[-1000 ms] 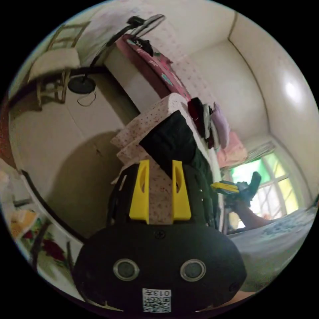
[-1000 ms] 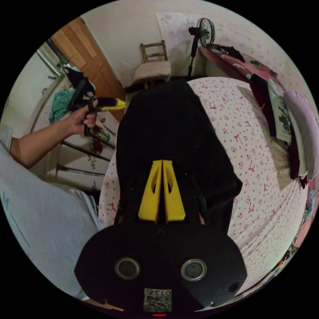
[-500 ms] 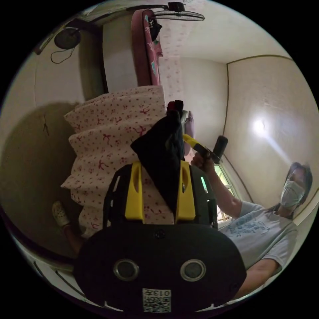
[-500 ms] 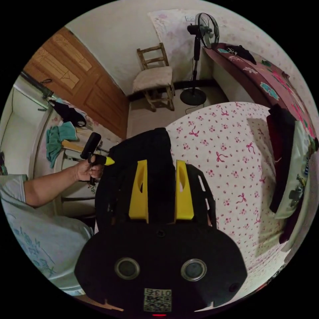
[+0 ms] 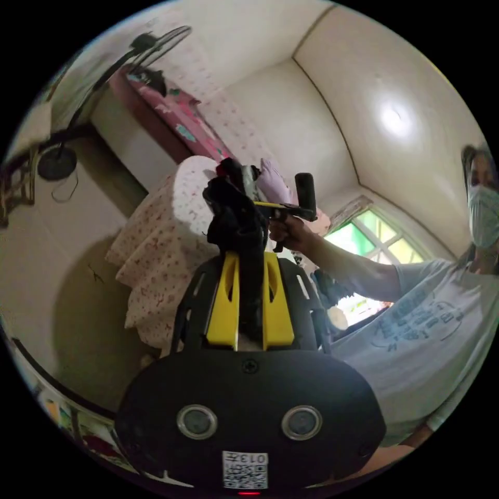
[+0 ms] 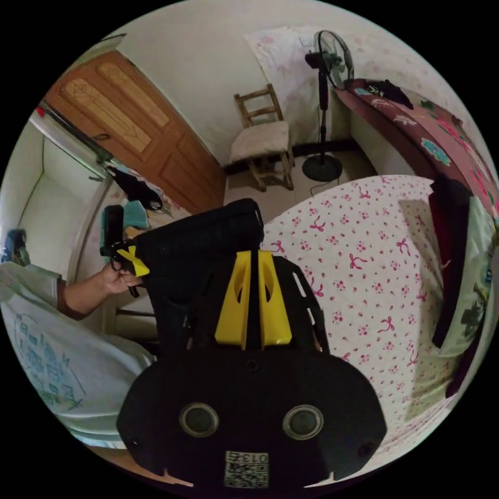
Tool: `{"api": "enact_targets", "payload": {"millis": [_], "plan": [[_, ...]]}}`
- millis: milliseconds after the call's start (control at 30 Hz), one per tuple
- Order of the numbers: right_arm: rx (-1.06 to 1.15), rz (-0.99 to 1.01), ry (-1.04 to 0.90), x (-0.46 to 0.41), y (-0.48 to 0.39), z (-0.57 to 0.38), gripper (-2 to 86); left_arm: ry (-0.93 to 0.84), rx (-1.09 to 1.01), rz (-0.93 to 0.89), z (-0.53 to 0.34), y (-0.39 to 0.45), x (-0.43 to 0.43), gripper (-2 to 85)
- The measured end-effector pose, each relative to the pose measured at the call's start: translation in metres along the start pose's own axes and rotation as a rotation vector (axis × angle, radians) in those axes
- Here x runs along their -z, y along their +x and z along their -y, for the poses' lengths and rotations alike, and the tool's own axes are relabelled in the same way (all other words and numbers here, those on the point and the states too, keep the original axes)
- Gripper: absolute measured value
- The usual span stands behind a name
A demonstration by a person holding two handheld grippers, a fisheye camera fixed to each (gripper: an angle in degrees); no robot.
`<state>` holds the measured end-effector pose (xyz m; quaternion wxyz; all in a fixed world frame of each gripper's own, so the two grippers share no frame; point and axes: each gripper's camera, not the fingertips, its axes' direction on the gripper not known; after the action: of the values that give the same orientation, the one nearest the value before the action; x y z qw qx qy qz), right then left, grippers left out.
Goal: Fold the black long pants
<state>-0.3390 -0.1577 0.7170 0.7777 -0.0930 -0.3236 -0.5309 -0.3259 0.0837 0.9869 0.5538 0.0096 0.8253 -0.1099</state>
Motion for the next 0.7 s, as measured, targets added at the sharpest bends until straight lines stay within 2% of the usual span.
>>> {"api": "enact_targets", "payload": {"millis": [167, 400, 533, 700], "plan": [[-0.011, 0.042, 0.293, 0.082, -0.016, -0.103, 2.2, -0.061, -0.274, 0.042, -0.021, 0.115, -0.041, 7.1], [-0.109, -0.044, 0.527, 0.168, -0.046, -0.29, 1.4, -0.293, -0.87, 0.218, -0.117, 0.32, -0.174, 7.2], [-0.296, -0.103, 0.572, 0.181, -0.06, -0.423, 1.1, -0.447, -1.13, 0.206, -0.211, 0.39, -0.276, 7.2], [-0.611, -0.135, 0.597, 0.156, -0.066, -0.563, 1.0, -0.685, -1.286, 0.153, -0.326, 0.415, -0.404, 7.6]]}}
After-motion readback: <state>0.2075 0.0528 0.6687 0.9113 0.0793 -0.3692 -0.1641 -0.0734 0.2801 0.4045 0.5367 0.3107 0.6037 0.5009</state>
